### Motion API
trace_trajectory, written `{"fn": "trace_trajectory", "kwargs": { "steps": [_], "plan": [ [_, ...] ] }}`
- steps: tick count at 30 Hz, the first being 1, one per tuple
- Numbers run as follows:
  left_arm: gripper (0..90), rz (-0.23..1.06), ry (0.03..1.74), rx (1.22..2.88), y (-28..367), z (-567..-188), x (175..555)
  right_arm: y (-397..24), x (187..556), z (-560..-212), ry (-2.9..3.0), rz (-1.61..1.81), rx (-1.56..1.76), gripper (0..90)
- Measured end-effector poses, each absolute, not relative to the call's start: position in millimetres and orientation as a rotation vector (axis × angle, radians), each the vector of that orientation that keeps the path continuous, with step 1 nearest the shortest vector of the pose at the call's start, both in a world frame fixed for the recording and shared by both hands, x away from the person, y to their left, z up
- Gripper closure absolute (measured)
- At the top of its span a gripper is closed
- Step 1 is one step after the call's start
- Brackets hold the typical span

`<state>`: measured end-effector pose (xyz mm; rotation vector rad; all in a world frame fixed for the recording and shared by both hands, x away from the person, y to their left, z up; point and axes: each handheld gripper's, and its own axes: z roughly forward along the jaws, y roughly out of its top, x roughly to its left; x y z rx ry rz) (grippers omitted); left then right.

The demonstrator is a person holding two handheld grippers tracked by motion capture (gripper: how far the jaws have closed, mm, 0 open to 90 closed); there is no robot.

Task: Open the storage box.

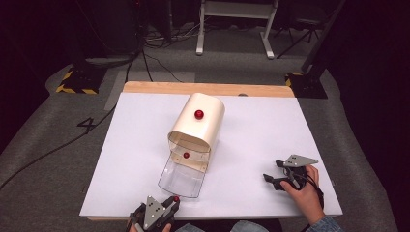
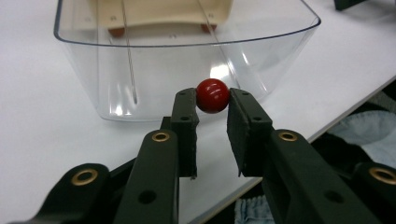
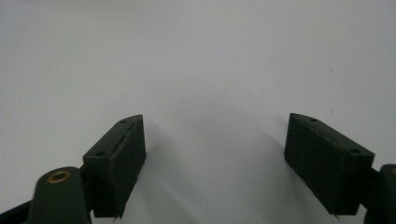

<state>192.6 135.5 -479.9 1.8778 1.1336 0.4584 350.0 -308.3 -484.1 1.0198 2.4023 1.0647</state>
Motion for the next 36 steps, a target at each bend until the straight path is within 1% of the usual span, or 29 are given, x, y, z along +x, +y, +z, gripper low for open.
{"fn": "trace_trajectory", "kwargs": {
  "steps": [1, 4, 5, 8, 14, 16, 21, 30, 36],
  "plan": [
    [53.3, 0.458, 1.139, 1.884, 134, -481, 192, -308, 350, -484, 2.402, 1.064, 1.02, 21.0],
    [43.9, 0.456, 1.134, 1.894, 130, -481, 190, -308, 350, -484, 2.402, 1.065, 1.02, 21.0],
    [43.9, 0.453, 1.14, 1.891, 130, -480, 190, -308, 350, -484, 2.402, 1.065, 1.02, 21.0],
    [36.6, 0.476, 1.144, 1.883, 130, -476, 187, -308, 350, -484, 2.402, 1.065, 1.02, 21.0],
    [34.9, 0.526, 1.105, 1.837, 132, -459, 184, -308, 350, -484, 2.4, 1.066, 1.019, 21.0],
    [34.8, 0.53, 1.09, 1.813, 136, -449, 191, -308, 350, -484, 2.4, 1.065, 1.019, 21.0],
    [35.4, 0.55, 1.069, 1.798, 136, -437, 201, -308, 350, -484, 2.4, 1.064, 1.017, 21.0],
    [33.3, 0.519, 1.025, 1.796, 136, -418, 227, -308, 349, -484, 2.397, 1.064, 1.016, 21.0],
    [33.5, 0.505, 0.997, 1.801, 139, -405, 249, -308, 349, -484, 2.398, 1.063, 1.017, 21.0]
  ]
}}
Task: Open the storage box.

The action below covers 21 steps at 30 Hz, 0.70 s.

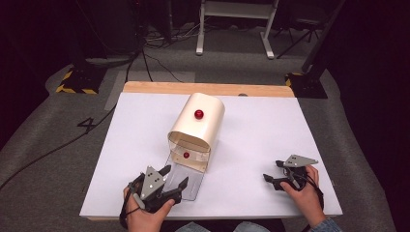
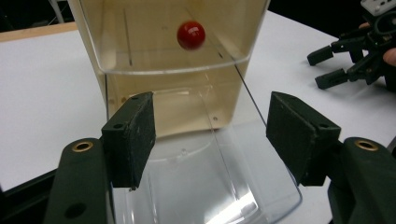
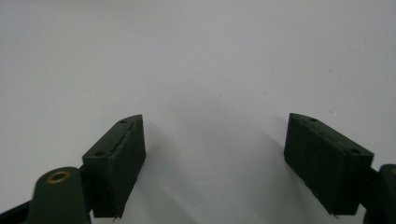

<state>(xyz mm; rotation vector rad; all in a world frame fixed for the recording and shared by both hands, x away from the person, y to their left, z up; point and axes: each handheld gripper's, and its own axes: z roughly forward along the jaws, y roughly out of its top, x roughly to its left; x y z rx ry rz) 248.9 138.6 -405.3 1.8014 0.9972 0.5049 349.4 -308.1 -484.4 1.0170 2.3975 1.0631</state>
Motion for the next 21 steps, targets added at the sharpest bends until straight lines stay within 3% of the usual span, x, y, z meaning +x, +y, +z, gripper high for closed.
{"fn": "trace_trajectory", "kwargs": {
  "steps": [10, 21],
  "plan": [
    [31.6, 0.441, 0.996, 1.787, 145, -401, 281, -308, 349, -484, 2.397, 1.062, 1.016, 21.0],
    [33.7, 0.467, 0.979, 1.827, 140, -398, 296, -308, 349, -484, 2.397, 1.062, 1.015, 21.0]
  ]
}}
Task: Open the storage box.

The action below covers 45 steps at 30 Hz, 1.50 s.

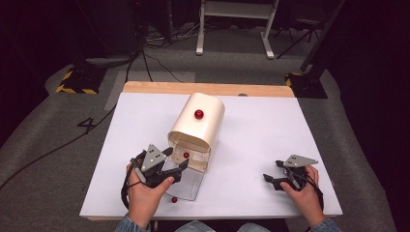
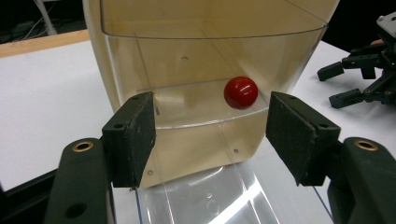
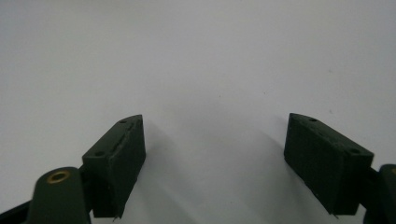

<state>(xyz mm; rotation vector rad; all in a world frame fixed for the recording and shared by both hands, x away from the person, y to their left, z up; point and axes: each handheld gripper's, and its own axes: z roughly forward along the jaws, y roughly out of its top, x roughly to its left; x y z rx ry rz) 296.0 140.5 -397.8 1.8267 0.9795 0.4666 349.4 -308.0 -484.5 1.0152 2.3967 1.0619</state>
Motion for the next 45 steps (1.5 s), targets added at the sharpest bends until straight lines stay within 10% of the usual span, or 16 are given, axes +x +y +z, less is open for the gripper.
{"fn": "trace_trajectory", "kwargs": {
  "steps": [14, 27, 45],
  "plan": [
    [42.9, 0.552, 0.978, 1.796, 136, -391, 290, -308, 349, -484, 2.395, 1.061, 1.014, 21.0],
    [72.5, 0.601, 0.953, 1.771, 115, -398, 284, -308, 349, -484, 2.396, 1.061, 1.015, 21.0],
    [73.4, 0.664, 0.954, 1.777, 116, -401, 270, -308, 349, -484, 2.396, 1.061, 1.015, 21.0]
  ]
}}
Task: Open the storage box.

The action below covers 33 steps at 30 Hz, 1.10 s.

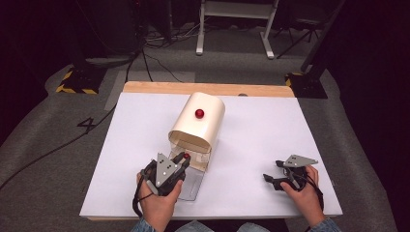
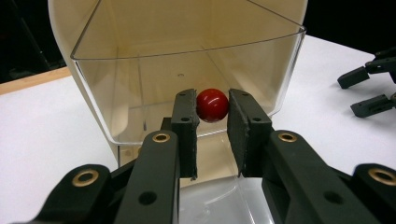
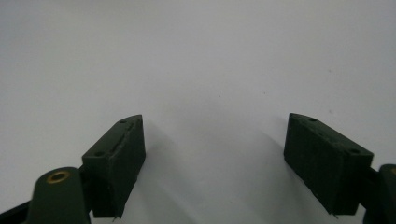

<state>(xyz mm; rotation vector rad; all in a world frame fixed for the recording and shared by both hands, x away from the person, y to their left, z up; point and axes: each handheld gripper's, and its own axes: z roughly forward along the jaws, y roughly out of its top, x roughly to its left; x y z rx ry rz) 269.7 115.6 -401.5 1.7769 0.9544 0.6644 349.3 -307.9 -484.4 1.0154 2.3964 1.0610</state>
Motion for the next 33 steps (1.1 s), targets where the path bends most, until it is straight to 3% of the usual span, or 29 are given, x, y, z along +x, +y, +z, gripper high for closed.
{"fn": "trace_trajectory", "kwargs": {
  "steps": [31, 32, 33],
  "plan": [
    [73.5, 0.615, 0.961, 1.768, 141, -402, 189, -308, 350, -484, 2.403, 1.064, 1.021, 20.9],
    [73.8, 0.612, 0.965, 1.765, 142, -403, 188, -308, 350, -484, 2.403, 1.064, 1.02, 20.9],
    [79.8, 0.61, 0.942, 1.765, 144, -404, 188, -308, 350, -484, 2.403, 1.064, 1.02, 21.0]
  ]
}}
